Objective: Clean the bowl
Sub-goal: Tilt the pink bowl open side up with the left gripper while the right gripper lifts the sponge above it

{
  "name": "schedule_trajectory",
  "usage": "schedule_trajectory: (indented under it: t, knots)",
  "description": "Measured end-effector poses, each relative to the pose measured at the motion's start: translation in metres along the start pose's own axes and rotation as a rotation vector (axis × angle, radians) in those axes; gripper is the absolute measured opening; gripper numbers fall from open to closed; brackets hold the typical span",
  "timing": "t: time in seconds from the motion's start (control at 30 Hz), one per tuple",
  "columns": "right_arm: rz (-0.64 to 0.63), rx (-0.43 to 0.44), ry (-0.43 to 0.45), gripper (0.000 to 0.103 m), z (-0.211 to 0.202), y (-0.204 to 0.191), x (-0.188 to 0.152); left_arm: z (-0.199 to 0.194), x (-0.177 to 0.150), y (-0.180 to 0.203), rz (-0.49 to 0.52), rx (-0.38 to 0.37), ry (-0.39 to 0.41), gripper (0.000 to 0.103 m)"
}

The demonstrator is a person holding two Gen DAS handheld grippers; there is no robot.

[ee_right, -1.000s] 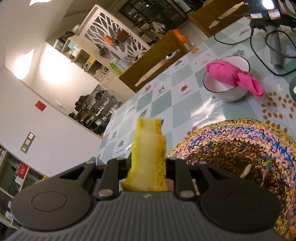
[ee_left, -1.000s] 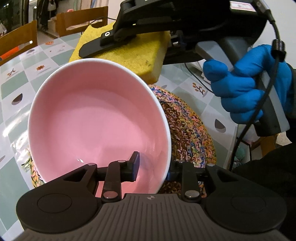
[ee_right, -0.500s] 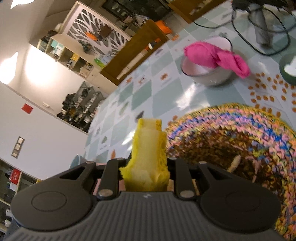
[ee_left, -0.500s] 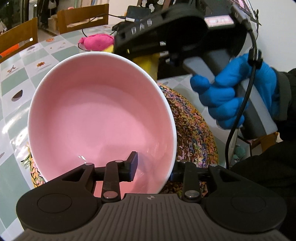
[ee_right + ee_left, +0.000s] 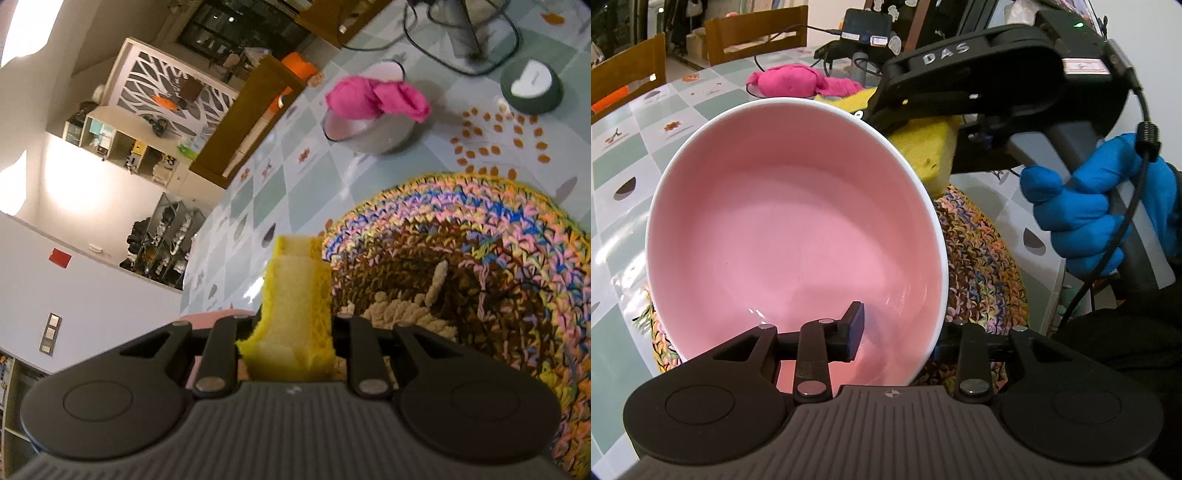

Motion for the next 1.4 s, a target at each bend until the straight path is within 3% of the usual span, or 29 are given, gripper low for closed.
schedule_trajectory:
  t: [0.57,0.87,1.4]
  knots:
    - [-0.132,0.068,0.011,0.022,-0.008,-0.041,0.015,0.0,-0.002,0.001,0.001,-0.004,-0.001,0.039]
    - [-0.253,0.054,-0.013,0.022,0.004,-0.065,0.021,0.0,-0.003,-0.002,0.0,-0.008,0.0,0.04]
    - [-0.283,0.027,-0.106,0.023,0.031,-0.065,0.032,0.0,-0.004,-0.003,-0.002,-0.008,-0.002,0.042]
Point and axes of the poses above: each gripper's, at about its wrist camera, not at the fingertips, and z roughly the way its jaws point, y to its right, x to its top, the point moved 5 cm from there along z, roughly the way its jaws point, and after that the axes turned 14 degrees about -x, right-handed, at the moved point
